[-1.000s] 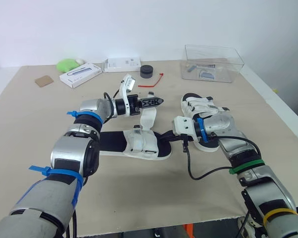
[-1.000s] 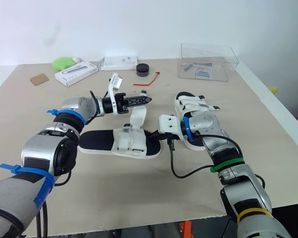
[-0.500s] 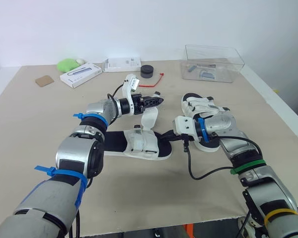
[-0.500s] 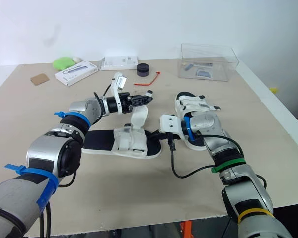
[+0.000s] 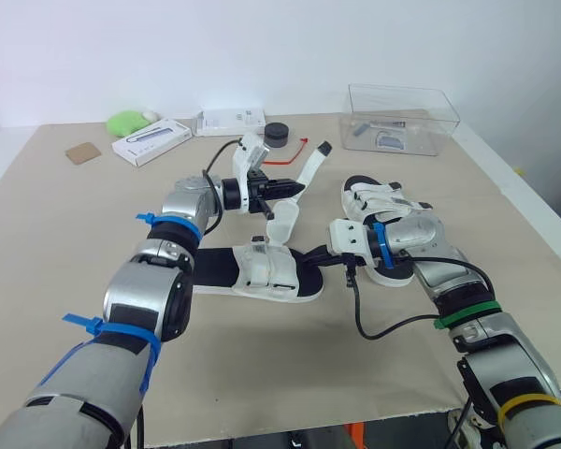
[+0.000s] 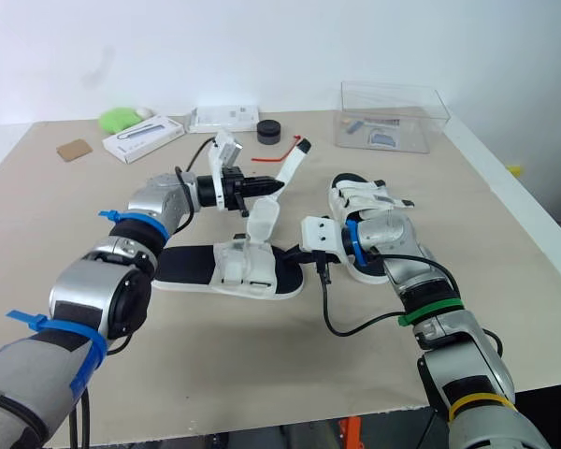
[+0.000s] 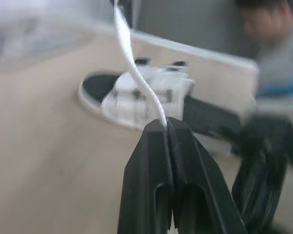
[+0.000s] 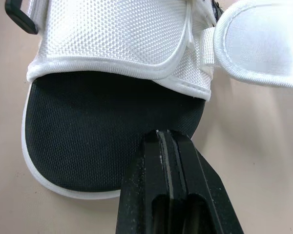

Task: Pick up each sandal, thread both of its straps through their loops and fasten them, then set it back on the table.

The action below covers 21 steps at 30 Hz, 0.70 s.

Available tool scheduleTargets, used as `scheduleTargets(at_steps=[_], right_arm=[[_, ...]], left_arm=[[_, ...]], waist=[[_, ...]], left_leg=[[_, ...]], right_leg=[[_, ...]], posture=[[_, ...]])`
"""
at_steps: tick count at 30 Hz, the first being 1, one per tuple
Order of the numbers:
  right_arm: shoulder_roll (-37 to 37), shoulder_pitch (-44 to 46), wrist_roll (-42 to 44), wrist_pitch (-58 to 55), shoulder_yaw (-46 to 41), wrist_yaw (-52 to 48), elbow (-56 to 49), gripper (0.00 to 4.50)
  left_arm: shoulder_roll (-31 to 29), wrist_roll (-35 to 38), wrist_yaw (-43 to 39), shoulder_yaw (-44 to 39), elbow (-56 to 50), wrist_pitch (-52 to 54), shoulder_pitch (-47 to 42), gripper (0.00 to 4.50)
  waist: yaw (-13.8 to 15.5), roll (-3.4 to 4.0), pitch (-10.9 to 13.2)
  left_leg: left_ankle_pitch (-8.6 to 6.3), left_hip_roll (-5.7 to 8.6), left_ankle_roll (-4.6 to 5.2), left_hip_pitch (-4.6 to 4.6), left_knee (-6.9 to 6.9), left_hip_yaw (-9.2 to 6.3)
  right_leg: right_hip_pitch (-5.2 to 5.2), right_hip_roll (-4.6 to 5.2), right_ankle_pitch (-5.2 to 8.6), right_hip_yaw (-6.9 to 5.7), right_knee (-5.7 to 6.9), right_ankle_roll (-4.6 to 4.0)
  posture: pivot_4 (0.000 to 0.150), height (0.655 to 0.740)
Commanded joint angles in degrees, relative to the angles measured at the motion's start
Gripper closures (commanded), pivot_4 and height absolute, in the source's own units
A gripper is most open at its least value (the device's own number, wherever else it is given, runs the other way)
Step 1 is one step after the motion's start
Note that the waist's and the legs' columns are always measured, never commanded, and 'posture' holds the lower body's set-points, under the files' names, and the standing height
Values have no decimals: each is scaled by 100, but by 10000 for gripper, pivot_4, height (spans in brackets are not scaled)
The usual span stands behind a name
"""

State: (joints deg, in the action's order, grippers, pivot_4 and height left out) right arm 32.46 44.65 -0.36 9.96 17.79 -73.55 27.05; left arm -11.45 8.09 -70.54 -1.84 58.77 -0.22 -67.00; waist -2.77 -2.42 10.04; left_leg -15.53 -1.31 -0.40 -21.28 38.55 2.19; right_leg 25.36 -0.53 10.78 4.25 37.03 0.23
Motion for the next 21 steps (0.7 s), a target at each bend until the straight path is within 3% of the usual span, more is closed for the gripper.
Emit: scheduleTargets(at_steps=[1, 8, 13, 17, 21], right_arm=[[147, -106, -90, -16, -17, -41, -77, 45000], [181, -129, -102, 23, 26, -92, -86, 45000], [119, -35, -124, 95, 72, -114, 56, 45000], [26, 50, -151, 179, 116, -108, 200, 45000], [-64, 116, -166, 224, 123, -105, 291, 45000]], left_arm=[[-309, -220, -335, 325, -1145, -1754, 585, 44580], [-966, -17, -269, 498, -2491, -6032, 1751, 44580], [-1681, 94, -131, 1291, -2510, -8015, 2098, 44580], [-2001, -93, 219, 1842, -2202, -8480, 2097, 44580], [-1944, -613, 605, 1858, -1969, -7921, 1949, 44580]], waist=[[6, 0, 0], [24, 0, 0], [17, -1, -1], [14, -1, -1], [13, -2, -1]], left_leg=[[0, -1, 0, 0, 0, 0], [0, -3, 0, -1, 2, 1], [2, 9, 7, 1, 5, 6], [3, 11, 16, 1, 8, 11], [4, 11, 22, 0, 10, 13]], right_leg=[[0, 0, -7, 0, 0, -12], [-2, 24, -11, 4, -3, -8], [-5, 40, -21, 17, -9, 14], [-5, 42, -24, 21, -10, 20], [-6, 39, -25, 17, -10, 20]], posture=[[1500, 7400], [1500, 7400], [1500, 7400], [1500, 7400], [1500, 7400]])
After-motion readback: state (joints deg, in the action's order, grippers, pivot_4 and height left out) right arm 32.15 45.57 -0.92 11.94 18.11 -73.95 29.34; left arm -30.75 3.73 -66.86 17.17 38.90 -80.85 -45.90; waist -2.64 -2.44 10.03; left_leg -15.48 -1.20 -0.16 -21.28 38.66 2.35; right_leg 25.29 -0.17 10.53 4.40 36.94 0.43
